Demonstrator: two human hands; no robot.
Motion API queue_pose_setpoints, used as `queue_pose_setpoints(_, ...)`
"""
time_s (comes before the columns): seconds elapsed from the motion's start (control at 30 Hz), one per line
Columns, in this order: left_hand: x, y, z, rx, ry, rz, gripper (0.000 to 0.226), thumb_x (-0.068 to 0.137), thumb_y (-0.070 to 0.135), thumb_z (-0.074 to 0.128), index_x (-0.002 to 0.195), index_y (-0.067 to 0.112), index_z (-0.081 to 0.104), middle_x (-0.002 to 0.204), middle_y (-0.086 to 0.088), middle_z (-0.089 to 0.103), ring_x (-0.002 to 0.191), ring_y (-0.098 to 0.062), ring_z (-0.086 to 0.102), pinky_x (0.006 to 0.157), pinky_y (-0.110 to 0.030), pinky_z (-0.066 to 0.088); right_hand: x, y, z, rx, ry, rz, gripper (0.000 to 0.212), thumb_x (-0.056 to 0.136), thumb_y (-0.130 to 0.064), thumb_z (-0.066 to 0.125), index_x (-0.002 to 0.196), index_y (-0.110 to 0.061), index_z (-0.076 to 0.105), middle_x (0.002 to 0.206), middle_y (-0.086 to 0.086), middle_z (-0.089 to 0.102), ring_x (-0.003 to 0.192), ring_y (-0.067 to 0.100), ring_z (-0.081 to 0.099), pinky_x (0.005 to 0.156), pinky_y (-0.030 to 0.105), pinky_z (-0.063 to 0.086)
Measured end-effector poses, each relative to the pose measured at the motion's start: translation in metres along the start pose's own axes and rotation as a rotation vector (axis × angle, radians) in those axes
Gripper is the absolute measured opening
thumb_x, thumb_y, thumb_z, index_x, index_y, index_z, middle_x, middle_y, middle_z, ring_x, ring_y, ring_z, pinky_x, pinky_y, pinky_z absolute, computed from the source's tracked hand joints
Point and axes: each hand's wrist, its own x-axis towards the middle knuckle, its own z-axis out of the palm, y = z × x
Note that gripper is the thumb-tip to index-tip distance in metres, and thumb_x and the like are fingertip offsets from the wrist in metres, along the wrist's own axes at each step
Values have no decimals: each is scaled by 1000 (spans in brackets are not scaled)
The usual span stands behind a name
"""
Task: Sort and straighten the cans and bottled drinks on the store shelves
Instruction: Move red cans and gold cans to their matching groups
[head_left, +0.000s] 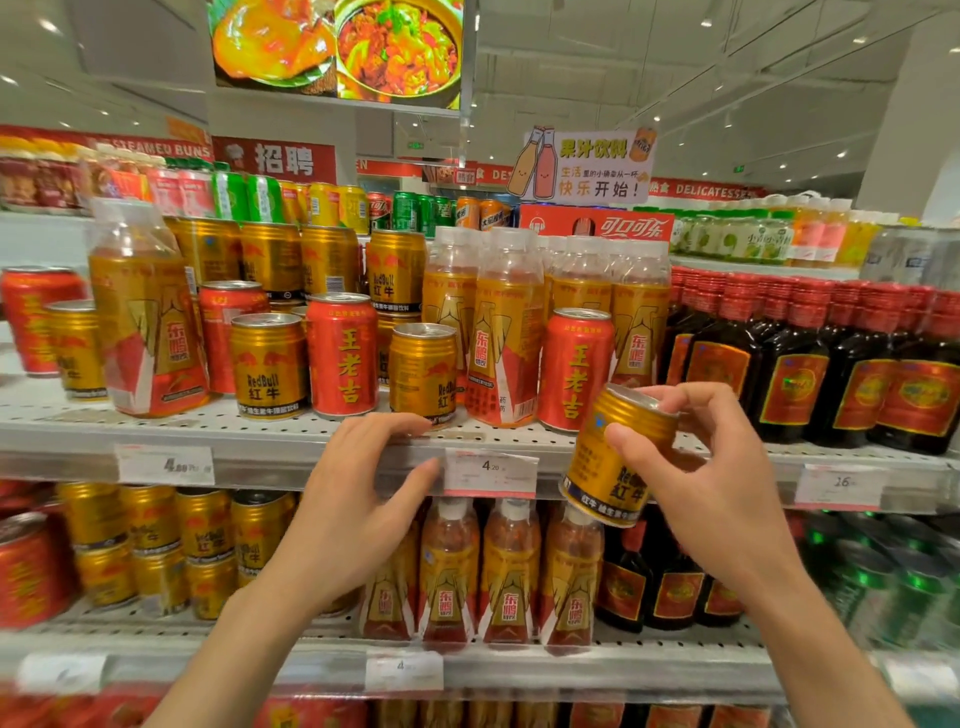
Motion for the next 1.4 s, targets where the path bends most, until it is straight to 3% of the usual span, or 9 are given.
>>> queue_pose_setpoints(0.13,-10,-12,-22,-5,30,-32,30,92,35,65,121,34,59,116,28,57,117,5,52,97,-12,39,-18,-8,29,53,-20,53,39,71,-50,73,99,-32,53,107,-20,65,102,-10,59,72,8,48)
queue_pose_setpoints(0.2,-16,-21,-35,-17,49,-44,29,92,37,63,121,34,59,116,28,57,118,5,52,97,-7,37,-27,-13,46,78,-33,73,40,69,-50,73,99,-32,53,108,-24,65,102,-8,61,75,13,48)
queue_pose_setpoints(0.4,-39,-62,-73,-133,78,-109,28,91,32,67,119,34,61,114,23,64,114,1,59,94,-10,43,-55,-33,107,85,-6,133,38,67,-49,76,95,-33,55,106,-24,67,98,-1,63,85,29,49)
queue_pose_setpoints(0.53,-52,-93,-101,-179,55,-141,28,89,39,65,116,38,61,109,23,65,110,2,60,89,-5,41,-74,-47,149,71,34,188,39,65,-51,77,94,-34,56,102,-22,67,92,2,65,82,33,53)
queue_pose_setpoints(0.77,-41,-132,-147,-197,24,-99,27,90,34,67,115,40,60,107,24,64,106,-1,62,87,-20,49,-86,-77,200,15,79,217,35,74,-33,83,92,-39,54,100,-28,65,87,-1,66,77,29,55)
queue_pose_setpoints(0.9,-10,-124,-159,-155,8,28,29,92,32,65,121,30,60,110,21,61,104,-1,60,85,-18,52,-79,-94,206,-22,86,180,33,77,-32,83,95,-31,55,97,-25,66,88,-2,64,74,22,49)
queue_pose_setpoints(1.0,22,-111,-156,-55,7,155,34,94,33,65,125,22,59,114,12,61,106,-3,57,89,-26,53,-68,-101,202,-47,95,148,33,77,-34,82,96,-31,55,97,-17,69,89,-5,64,71,14,48)
queue_pose_setpoints(1.2,87,-86,-132,146,6,259,50,90,53,62,131,24,55,126,2,58,118,-15,51,102,-39,46,-48,-103,180,-69,63,150,34,79,-41,80,98,-32,53,108,-18,66,95,-12,61,75,20,48)
queue_pose_setpoints(1.4,126,-71,-108,377,-176,197,72,87,75,49,142,29,42,133,0,62,122,-24,54,108,-50,39,-41,-91,157,-111,35,153,34,80,-42,79,98,-31,53,106,-19,66,92,-20,57,69,15,46)
